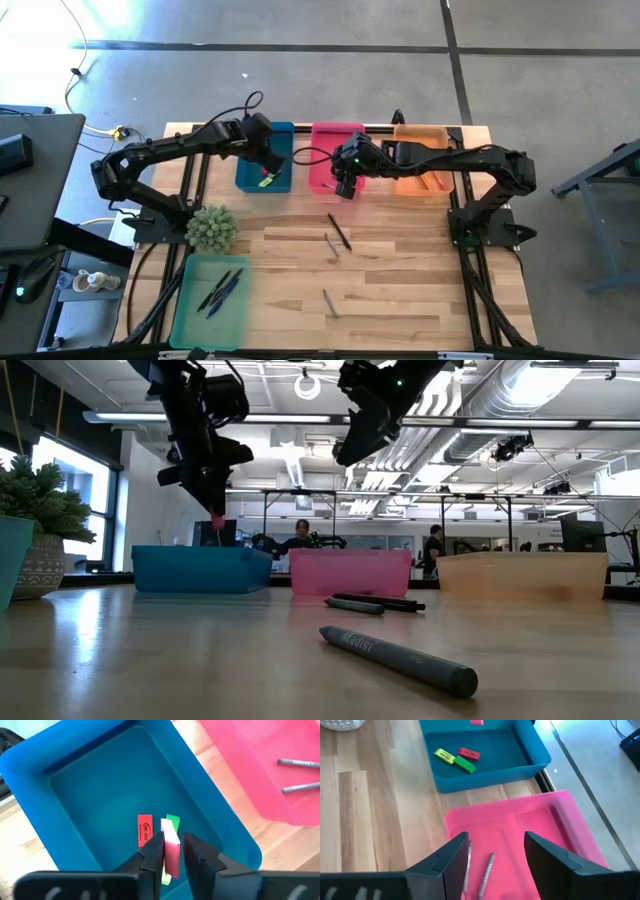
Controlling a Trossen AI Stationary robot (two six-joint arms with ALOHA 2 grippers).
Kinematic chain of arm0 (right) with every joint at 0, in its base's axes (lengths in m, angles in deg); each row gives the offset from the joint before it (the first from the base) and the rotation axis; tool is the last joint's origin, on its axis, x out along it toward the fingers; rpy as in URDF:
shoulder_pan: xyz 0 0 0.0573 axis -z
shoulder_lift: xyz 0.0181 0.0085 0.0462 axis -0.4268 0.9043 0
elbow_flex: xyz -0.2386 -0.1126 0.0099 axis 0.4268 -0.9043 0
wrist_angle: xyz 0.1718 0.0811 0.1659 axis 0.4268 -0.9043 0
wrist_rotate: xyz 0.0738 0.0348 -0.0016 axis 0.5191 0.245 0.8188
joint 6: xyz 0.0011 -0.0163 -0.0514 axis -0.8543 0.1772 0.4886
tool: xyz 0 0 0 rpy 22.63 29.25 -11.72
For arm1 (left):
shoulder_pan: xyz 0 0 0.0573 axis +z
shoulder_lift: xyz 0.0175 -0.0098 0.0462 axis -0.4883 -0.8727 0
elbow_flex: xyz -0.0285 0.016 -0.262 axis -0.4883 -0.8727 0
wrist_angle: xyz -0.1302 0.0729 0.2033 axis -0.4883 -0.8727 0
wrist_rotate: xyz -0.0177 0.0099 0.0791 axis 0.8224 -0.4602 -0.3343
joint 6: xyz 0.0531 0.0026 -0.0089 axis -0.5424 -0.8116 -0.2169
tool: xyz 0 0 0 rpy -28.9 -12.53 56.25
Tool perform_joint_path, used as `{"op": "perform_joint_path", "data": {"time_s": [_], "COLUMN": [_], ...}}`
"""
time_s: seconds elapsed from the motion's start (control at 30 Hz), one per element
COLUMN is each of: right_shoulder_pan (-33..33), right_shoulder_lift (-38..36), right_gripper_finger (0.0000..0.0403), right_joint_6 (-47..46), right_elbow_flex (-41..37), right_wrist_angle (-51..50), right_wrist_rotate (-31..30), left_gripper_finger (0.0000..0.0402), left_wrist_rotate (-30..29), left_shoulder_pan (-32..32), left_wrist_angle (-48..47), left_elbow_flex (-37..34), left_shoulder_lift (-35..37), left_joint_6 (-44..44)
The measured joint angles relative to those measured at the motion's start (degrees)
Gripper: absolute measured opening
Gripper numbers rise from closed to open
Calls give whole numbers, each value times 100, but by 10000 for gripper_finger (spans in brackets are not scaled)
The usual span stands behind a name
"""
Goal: Sort crayons/erasers/pens/pencils in bins
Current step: Put the pink eraser into the transparent blue bin, then put the top gray crayon into the transparent red bin
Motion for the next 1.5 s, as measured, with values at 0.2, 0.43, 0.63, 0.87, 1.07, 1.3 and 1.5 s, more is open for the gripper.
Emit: {"op": "perform_joint_path", "data": {"time_s": [0.2, 0.43, 0.63, 0.87, 1.07, 1.3, 1.5], "right_shoulder_pan": [9, 9, -33, -169, -337, -647, -987], "right_shoulder_lift": [0, 0, 0, 0, 0, 11, 11], "right_gripper_finger": [185, 185, 185, 185, 185, 185, 185], "right_joint_6": [-13, -404, -1429, -2233, -3175, -4222, -4849], "right_elbow_flex": [0, 0, 0, -17, -17, -22, -22], "right_wrist_angle": [2, -17, -258, -542, -722, -1054, -1049], "right_wrist_rotate": [1, 219, 634, 718, 733, 731, 705], "left_gripper_finger": [114, 155, 151, 147, 145, 145, 145], "left_wrist_rotate": [12, 475, 807, 773, 517, 507, 393], "left_shoulder_pan": [129, 182, 50, -471, -1321, -2362, -2958], "left_wrist_angle": [0, -267, -451, -454, -383, 100, 83], "left_elbow_flex": [0, 0, 0, 0, -70, -626, -743], "left_shoulder_lift": [0, 7, 224, 789, 1119, 1449, 1757], "left_joint_6": [-85, 7, -129, -123, 36, 491, 773]}}
